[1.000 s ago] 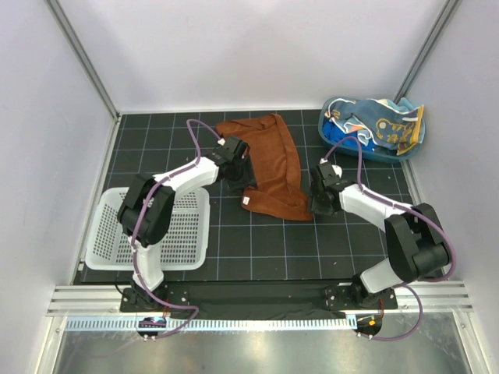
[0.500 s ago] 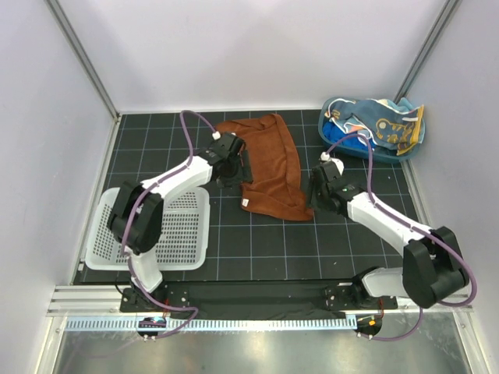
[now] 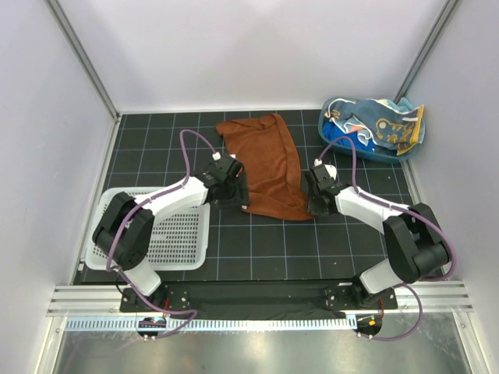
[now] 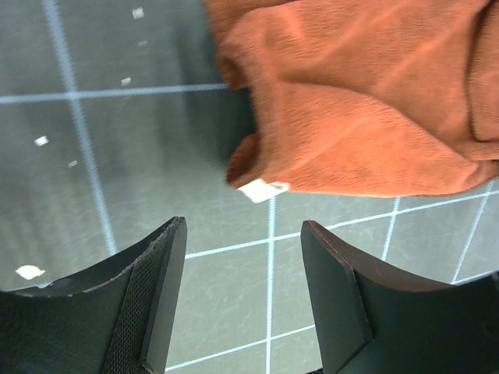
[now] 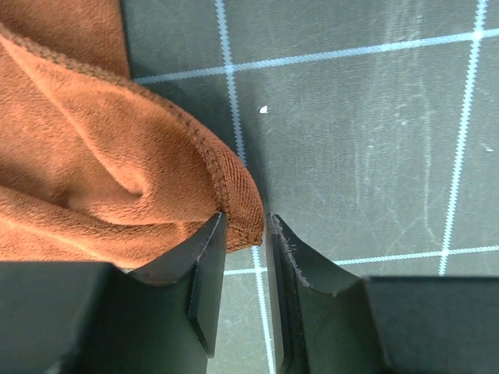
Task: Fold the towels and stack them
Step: Flatten out the crumpled towel
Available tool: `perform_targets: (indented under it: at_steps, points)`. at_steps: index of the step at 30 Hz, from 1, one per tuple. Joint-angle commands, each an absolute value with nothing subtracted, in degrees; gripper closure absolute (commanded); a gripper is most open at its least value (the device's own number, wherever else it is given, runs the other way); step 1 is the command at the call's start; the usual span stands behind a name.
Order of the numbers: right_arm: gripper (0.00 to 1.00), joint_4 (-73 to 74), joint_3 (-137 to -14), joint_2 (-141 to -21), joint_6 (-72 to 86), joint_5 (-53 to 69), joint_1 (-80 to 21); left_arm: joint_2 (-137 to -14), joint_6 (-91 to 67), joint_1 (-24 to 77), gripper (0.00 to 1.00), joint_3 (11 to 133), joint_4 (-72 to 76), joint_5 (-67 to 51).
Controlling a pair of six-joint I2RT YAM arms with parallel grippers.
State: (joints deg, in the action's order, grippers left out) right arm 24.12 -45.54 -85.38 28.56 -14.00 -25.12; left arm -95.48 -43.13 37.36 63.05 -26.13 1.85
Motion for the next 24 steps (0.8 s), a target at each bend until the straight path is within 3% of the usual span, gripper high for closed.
perform_targets:
  at_steps: [1, 20, 24]
  points:
    - [0.67, 23.03, -46.58, -83.5, 28.48, -17.66, -25.31, -96.58, -42.54, 37.97, 0.36, 63.19, -20.04, 0.18]
    - [0.73, 24.26, -46.85, -80.34, 27.6, -16.18, -23.99, -101.07, -39.47, 38.32, 0.4, 64.6, -19.33, -0.53]
    - [0.65, 24.52, -46.76, -77.53, 26.63, -14.94, -24.0, -101.25, -38.32, 38.32, 0.41, 64.77, -20.13, 1.84]
